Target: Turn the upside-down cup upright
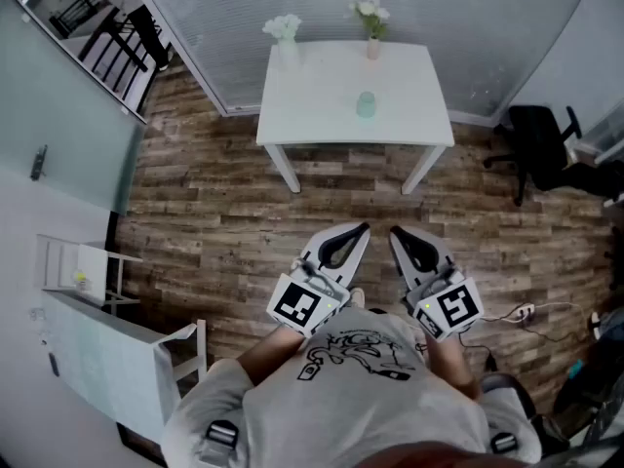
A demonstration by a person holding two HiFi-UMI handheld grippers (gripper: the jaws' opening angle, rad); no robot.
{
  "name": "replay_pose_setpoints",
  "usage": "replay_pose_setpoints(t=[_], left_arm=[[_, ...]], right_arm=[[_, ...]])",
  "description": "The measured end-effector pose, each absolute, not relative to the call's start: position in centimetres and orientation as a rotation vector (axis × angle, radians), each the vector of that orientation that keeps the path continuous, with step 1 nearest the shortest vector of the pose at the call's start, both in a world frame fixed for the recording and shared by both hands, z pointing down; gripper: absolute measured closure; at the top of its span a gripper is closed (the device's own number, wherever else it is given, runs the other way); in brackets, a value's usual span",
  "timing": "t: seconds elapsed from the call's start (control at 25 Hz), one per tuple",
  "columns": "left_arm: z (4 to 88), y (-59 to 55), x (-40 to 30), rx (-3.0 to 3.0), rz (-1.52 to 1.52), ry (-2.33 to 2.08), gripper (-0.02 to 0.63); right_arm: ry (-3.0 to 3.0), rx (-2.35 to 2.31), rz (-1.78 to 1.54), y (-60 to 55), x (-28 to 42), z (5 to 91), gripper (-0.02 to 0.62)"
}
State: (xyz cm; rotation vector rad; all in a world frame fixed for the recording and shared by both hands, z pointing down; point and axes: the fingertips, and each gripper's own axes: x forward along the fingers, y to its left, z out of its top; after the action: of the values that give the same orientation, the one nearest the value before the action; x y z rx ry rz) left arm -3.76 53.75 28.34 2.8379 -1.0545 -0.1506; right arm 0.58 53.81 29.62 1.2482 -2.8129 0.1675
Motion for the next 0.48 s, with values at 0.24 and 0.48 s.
replay_pose_setpoints(t=[0.24, 0.48], left_arm=[[28.5, 53.6, -2.9, 2.836, -0.148, -1.059, 0.604], [28.9, 53.0, -1.7, 2.831, -0.142, -1.067, 0.603]], right_arm=[[-2.824, 1.242, 0.167, 53.6, 1.2, 29.5, 0.557], [-2.84, 1.248, 0.174, 53.0, 2.6, 29.4, 0.555]])
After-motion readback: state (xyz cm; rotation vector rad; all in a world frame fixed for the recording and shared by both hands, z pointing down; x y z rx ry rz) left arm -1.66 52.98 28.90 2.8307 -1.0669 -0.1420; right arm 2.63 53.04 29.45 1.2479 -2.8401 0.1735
